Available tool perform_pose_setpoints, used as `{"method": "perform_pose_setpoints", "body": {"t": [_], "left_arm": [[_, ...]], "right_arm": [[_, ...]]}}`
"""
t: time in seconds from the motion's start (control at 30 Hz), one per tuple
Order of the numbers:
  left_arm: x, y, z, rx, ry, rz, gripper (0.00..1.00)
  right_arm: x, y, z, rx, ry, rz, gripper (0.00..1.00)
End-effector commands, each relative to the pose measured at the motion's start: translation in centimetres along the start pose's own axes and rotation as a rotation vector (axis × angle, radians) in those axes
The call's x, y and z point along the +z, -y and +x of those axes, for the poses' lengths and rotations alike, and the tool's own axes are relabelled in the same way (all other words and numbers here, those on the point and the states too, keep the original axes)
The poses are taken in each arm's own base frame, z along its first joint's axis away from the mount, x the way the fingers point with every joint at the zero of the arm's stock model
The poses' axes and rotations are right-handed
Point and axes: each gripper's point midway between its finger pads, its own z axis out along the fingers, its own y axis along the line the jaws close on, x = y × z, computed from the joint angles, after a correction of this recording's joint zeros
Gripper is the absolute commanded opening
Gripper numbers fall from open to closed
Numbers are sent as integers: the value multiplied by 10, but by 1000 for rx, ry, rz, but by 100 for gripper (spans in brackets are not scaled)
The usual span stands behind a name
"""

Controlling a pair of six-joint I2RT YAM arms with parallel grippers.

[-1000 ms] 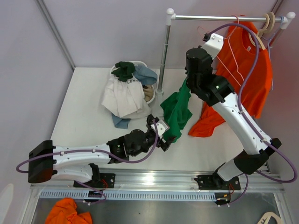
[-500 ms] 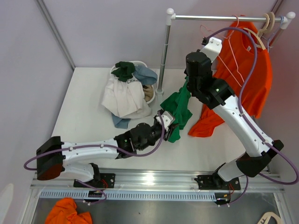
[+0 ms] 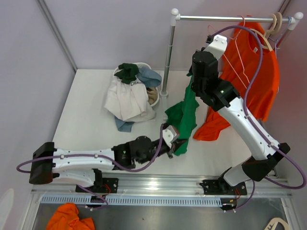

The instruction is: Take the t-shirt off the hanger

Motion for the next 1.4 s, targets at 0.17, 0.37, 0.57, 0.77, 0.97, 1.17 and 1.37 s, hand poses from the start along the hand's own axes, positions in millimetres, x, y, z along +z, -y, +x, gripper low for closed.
{"method": "perform_pose_setpoints", "body": {"t": [0.17, 0.37, 0.57, 0.77, 0.97, 1.17, 1.37], "left_arm": [[-23, 86, 44, -135, -64, 160, 1], [-25, 106, 65, -149, -104, 186, 1], [-18, 117, 57, -102, -87, 227, 1], [-7, 106, 83, -88, -175, 133, 1], [37, 33, 40, -273, -181, 61, 1], [50, -58, 11, -291, -181, -123, 1], [48, -105, 15, -424, -270, -168, 1]], "right_arm": [[22, -1, -16, 45, 72, 32, 0], [26, -2, -10, 31, 59, 29, 0], [33, 2, -14, 22, 67, 37, 0], [32, 1, -15, 25, 44, 18, 0], [-3, -5, 5, -29, -89, -75, 0], [-43, 5, 9, -28, -190, -211, 0], [-79, 33, -16, 22, -148, -271, 0]]}}
